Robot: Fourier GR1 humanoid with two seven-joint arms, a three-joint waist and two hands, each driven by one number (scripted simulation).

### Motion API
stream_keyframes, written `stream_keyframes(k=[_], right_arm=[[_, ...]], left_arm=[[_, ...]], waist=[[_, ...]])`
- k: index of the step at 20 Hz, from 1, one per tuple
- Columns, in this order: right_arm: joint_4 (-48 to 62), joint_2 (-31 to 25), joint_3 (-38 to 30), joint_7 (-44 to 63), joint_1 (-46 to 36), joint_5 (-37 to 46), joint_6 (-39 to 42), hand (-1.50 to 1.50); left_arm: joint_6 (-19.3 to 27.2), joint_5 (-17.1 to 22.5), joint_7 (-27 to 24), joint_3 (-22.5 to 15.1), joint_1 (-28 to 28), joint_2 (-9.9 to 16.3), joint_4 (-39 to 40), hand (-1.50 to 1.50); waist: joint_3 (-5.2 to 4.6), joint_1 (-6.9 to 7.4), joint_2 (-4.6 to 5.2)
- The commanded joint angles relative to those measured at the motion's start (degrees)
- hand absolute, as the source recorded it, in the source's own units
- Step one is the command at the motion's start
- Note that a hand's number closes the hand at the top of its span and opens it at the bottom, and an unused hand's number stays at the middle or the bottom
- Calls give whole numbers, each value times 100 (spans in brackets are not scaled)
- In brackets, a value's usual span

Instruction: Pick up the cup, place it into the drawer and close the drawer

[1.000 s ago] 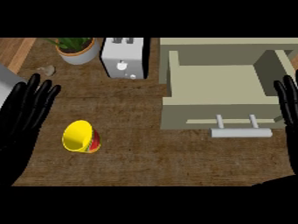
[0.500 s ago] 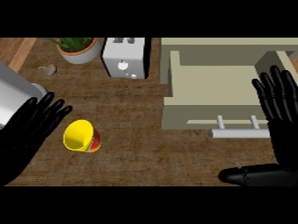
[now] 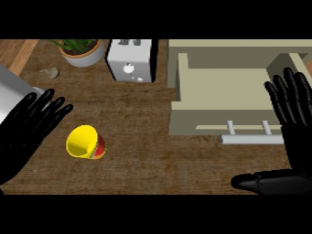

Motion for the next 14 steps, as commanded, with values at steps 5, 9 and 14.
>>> stream_keyframes(k=[5,9,14], right_arm=[[-268,129,152,459,-277,206,-224,-150],[-342,176,162,242,-14,247,-150,-150],[-278,34,-197,396,-225,-85,-37,-150]], left_arm=[[-164,-178,58,209,-265,-101,574,-150],[-572,-806,-452,203,97,-320,873,-150],[-763,-1302,-766,276,307,-419,1197,-150]], waist=[[-2,-8,-2],[-2,-6,-2],[-2,2,-1]])
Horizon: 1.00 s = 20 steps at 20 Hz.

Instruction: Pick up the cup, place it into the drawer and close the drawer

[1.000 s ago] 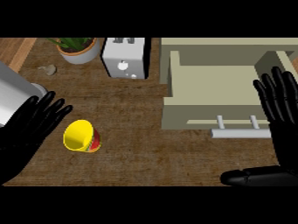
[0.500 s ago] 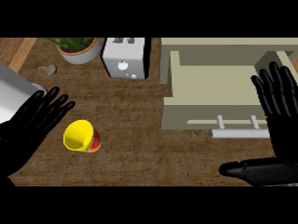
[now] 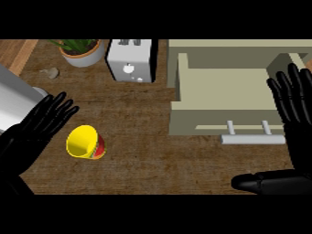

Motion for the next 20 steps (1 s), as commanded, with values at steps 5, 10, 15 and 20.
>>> stream_keyframes(k=[5,10,15,20], right_arm=[[-123,18,12,149,47,25,19,-150],[-305,135,201,336,76,177,-103,-150],[-38,-257,-464,129,72,-398,375,-150],[78,-129,-391,555,-672,-302,-8,-150]], left_arm=[[-451,-592,-561,433,-449,165,1220,-150],[-524,-912,-844,642,-120,225,1469,-150],[-472,-2095,-1920,460,-332,-37,2373,-150],[-590,-2656,-2669,354,-432,-7,3107,-150]], waist=[[-1,-19,4],[-2,-10,1],[-1,-19,4],[-2,-4,4]])
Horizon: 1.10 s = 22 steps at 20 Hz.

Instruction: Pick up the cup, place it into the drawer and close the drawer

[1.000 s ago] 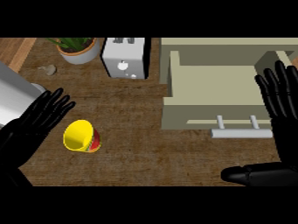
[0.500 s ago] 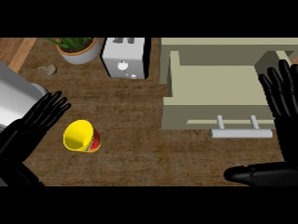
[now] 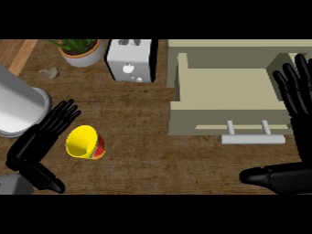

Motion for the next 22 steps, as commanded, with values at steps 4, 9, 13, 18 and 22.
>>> stream_keyframes(k=[4,9,13,18,22], right_arm=[[-62,100,131,-69,103,112,7,-150],[-73,52,14,-326,442,0,209,-150],[148,158,208,-293,177,257,78,-150],[-37,222,410,31,1,354,-47,-150],[43,-150,-275,-122,110,-364,387,-150]], left_arm=[[159,-650,-742,-10,-623,59,1234,-150],[65,-1057,-1791,11,-714,349,2231,-150],[366,-1394,-2401,-225,-854,170,2884,-150],[301,-1225,-2549,-153,-1045,356,3278,-150],[675,-1605,-3191,-284,-1416,396,4163,-150]], waist=[[0,-5,-2],[-1,-23,2],[-4,-25,11],[-4,-12,7],[-7,-78,23]])
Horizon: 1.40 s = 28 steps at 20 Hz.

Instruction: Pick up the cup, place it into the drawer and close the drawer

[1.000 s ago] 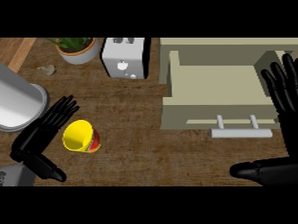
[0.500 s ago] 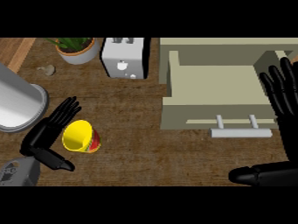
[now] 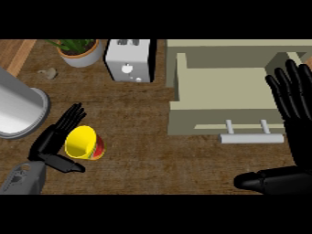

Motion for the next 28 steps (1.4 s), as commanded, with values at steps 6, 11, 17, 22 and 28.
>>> stream_keyframes(k=[6,11,17,22,28], right_arm=[[95,-60,-152,164,-228,-136,1,-150],[-193,-76,-54,343,-58,-289,103,-150],[-268,69,129,365,-137,68,-148,-150],[-257,-123,-193,112,146,-325,198,-150],[-180,-10,8,190,67,-88,57,-150]], left_arm=[[-162,-212,-784,-230,-571,-169,903,-150],[-372,-264,-1299,-313,-579,-35,1406,-150],[-677,-92,-1275,-306,-758,169,1466,-150],[-678,-18,-1399,-325,-726,31,1738,-150],[-1151,143,-1279,-415,-853,-140,1880,-150]], waist=[[0,-11,4],[-6,-56,14],[-5,-22,7],[-3,-49,15],[-8,-53,23]])
